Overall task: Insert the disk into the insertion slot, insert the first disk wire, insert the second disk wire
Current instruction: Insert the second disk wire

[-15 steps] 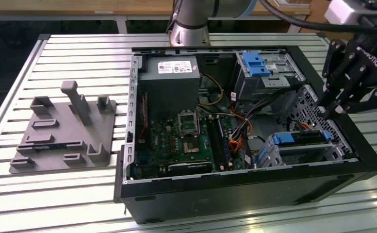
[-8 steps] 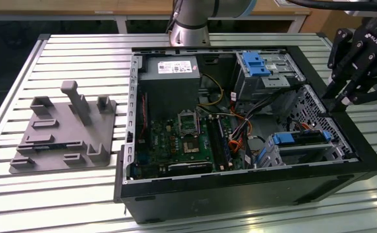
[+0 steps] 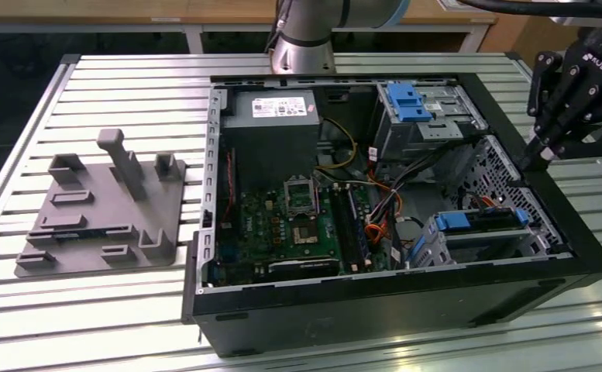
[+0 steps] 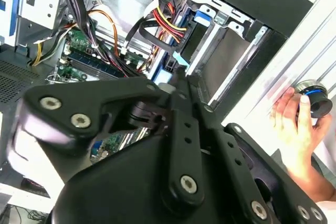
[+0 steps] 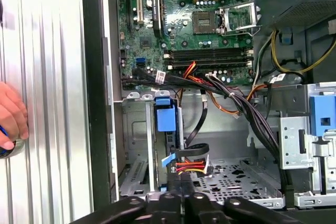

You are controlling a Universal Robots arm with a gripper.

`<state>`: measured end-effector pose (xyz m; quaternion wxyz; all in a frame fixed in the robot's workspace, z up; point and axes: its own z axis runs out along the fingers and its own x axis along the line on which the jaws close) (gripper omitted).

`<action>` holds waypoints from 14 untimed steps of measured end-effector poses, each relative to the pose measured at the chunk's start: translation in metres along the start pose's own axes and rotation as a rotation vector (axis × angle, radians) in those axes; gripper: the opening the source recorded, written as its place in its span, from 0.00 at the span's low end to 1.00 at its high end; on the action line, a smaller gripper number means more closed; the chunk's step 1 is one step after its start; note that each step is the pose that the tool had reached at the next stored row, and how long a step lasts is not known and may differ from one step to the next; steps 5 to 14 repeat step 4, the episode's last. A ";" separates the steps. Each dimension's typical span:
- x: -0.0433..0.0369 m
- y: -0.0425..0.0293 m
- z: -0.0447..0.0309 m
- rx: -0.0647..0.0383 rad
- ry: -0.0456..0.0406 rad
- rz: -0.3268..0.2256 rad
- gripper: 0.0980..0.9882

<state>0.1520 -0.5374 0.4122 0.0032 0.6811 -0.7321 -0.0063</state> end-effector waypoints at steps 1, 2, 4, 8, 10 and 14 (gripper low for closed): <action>0.0000 0.0000 0.0000 0.000 0.0002 0.000 0.05; 0.0000 0.0000 0.0000 0.000 0.0003 0.000 0.05; 0.0000 0.0000 0.0000 0.000 0.0005 0.000 0.01; 0.0000 0.0000 0.0000 0.000 0.0005 0.000 0.01; 0.0000 0.0000 0.0000 0.000 0.0005 0.000 0.01; 0.0000 0.0000 0.0000 0.000 0.0005 0.000 0.01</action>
